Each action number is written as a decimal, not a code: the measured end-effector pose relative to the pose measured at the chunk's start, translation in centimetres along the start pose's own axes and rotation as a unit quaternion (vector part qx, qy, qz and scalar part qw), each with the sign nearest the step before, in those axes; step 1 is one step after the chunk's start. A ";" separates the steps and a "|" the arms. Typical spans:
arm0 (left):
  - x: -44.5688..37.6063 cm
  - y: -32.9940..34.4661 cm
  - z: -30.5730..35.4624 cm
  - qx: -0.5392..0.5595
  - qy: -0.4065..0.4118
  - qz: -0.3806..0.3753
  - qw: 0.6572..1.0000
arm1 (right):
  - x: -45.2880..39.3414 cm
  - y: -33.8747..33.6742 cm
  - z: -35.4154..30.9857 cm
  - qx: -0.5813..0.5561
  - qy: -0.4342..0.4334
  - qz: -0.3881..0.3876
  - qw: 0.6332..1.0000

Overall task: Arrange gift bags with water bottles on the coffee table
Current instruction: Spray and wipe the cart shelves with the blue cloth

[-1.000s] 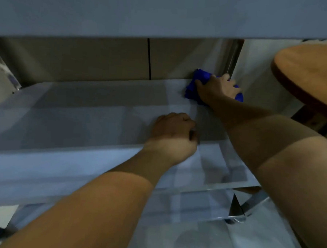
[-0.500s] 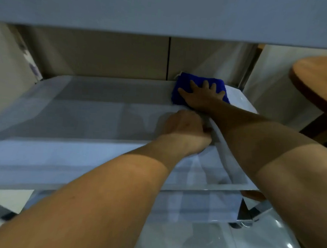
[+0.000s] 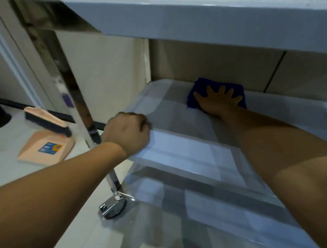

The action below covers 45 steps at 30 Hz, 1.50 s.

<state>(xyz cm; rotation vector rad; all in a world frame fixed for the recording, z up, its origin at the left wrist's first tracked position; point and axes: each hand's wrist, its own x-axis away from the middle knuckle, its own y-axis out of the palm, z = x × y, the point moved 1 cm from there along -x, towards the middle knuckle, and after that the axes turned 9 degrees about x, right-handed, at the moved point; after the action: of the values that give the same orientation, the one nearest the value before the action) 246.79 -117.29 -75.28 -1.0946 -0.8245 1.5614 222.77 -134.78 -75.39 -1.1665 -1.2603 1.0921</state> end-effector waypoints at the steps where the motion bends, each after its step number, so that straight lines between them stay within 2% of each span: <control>1: 0.3 -0.5 -1.3 0.004 -0.006 0.011 1.000 | 0.0 0.0 -1.6 -0.002 -0.007 -0.003 1.000; 8: 1.1 0.7 -2.9 0.061 0.010 0.088 0.994 | -0.6 0.1 -10.2 -0.004 -0.041 0.000 0.999; 15: 1.1 0.9 -3.1 0.088 -0.001 0.096 0.991 | -0.8 0.1 -15.0 0.015 -0.045 -0.002 0.999; 22: 0.9 0.7 -3.4 0.095 -0.023 0.090 0.991 | 4.1 1.0 -17.2 0.024 -0.113 0.010 0.993; 26: 1.1 0.5 -2.8 0.066 -0.015 0.070 0.995 | 5.9 1.3 -15.4 0.036 -0.122 0.021 0.992; 30: 1.1 0.2 -1.7 -0.014 -0.010 0.024 1.000 | 7.3 1.7 -13.1 0.033 -0.113 0.037 0.992; 34: 1.2 0.5 1.6 -0.008 0.024 0.006 1.000 | 8.5 1.5 -9.6 0.027 -0.104 0.035 0.994; 40: 2.3 3.3 10.8 0.043 0.127 -0.017 0.991 | 9.7 1.3 0.4 0.015 -0.030 0.024 0.999; 45: 2.9 6.8 19.3 0.093 0.209 -0.095 0.969 | 11.1 1.0 10.9 0.014 0.054 0.025 0.998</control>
<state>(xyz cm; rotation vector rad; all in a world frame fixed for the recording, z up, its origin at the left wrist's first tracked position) 226.20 -115.88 -75.31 -1.1190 -0.4693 1.1655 212.20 -123.29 -75.48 -1.2259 -1.1351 1.0660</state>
